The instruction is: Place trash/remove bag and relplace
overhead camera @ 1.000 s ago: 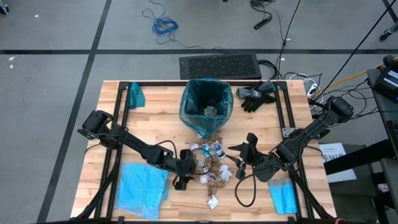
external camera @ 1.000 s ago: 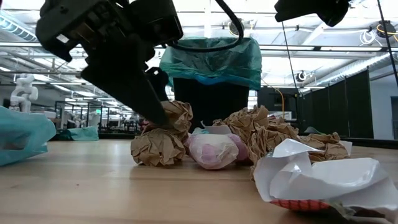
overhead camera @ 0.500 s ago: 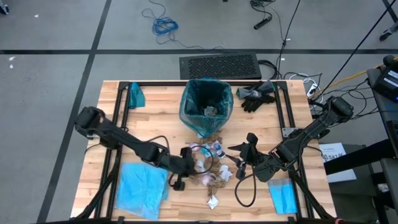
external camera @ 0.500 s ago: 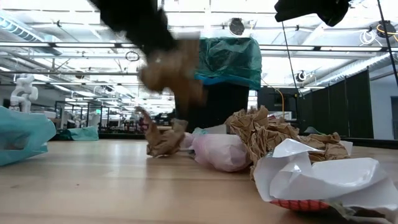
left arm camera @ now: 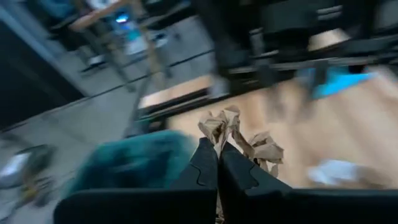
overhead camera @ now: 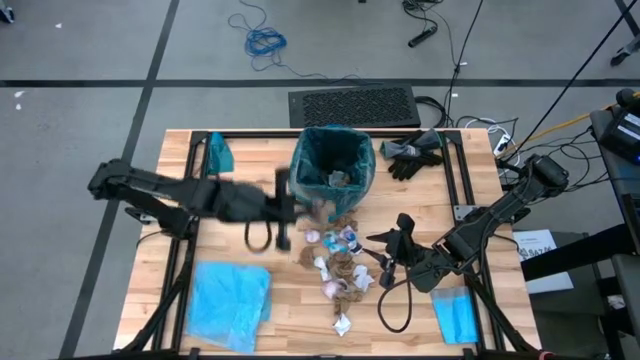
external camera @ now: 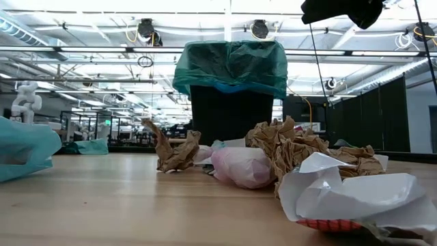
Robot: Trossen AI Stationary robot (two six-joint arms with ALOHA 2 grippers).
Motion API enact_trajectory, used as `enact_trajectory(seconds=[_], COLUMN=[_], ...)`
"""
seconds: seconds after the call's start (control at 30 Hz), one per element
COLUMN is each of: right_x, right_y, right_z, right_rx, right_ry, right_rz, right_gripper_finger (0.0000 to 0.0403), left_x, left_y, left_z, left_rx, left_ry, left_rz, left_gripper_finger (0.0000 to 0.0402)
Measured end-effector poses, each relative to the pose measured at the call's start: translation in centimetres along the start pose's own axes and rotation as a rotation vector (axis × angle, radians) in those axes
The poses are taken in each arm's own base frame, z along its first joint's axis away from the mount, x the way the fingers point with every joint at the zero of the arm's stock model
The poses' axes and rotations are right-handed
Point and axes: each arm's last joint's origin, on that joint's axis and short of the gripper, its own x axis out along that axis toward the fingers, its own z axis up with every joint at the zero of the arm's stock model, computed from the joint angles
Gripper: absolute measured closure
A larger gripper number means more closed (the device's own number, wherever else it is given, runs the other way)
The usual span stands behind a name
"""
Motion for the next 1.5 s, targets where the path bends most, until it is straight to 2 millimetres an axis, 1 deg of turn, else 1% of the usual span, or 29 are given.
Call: enact_trajectory(seconds=[0.1,0.2,0.3,0.4,0.47,0.57,0.8,0.93,1.03,1.13,1.2,1.33,1.43,1.5], right_x=[0.0,0.0,0.0,0.0,0.0,0.0,0.0,0.0,0.0,0.3,0.8,2.3,3.8,4.9], right_y=[0.0,0.0,0.0,0.0,0.0,0.0,0.0,0.0,0.0,0.2,0.5,0.7,0.9,1.1], right_z=[0.0,0.0,0.0,0.0,0.0,0.0,-0.1,-0.1,-0.1,-0.4,-1.0,-1.8,-2.5,-3.0], right_rx=[0.001,-0.001,-0.003,-0.004,-0.006,-0.008,-0.017,-0.015,-0.004,0.003,-0.018,-0.016,0.015,0.028], right_ry=[0.0,0.0,0.001,0.001,0.001,0.002,0.006,0.006,0.009,0.02,0.035,0.08,0.146,0.188], right_rz=[0.0,0.0,-0.001,-0.001,-0.001,-0.001,-0.003,-0.003,0.003,-0.001,-0.013,-0.029,0.014,0.043], right_gripper_finger=[0.0266,0.0266,0.0266,0.0266,0.0266,0.0266,0.0266,0.0266,0.0266,0.0266,0.0266,0.0266,0.0266,0.0266], left_x=[0.8,2.0,3.3,4.2,4.6,4.8,4.9,4.9,4.6,3.3,2.4,1.3,0.5,0.1], left_y=[3.5,6.7,9.0,10.5,11.2,11.6,11.7,11.7,11.1,9.6,7.7,3.2,0.1,-1.6], left_z=[-0.7,-1.8,-3.2,-4.6,-5.3,-5.8,-5.8,-5.8,-5.8,-5.5,-4.9,-3.7,-2.7,-2.4], left_rx=[-0.014,-0.056,-0.094,-0.111,-0.126,-0.138,-0.139,-0.14,-0.202,-0.263,-0.272,-0.222,-0.196,-0.167], left_ry=[0.03,0.026,0.033,0.062,0.073,0.079,0.067,0.073,0.099,0.148,0.172,0.198,0.199,0.218], left_rz=[0.094,0.109,0.096,0.088,0.071,0.042,0.043,0.049,0.025,-0.084,-0.177,-0.33,-0.396,-0.408], left_gripper_finger=[0.0401,0.0401,0.0401,0.0388,0.0369,0.0334,0.0252,0.0224,0.0218,0.0218,0.0218,0.0218,0.0218,0.0218])
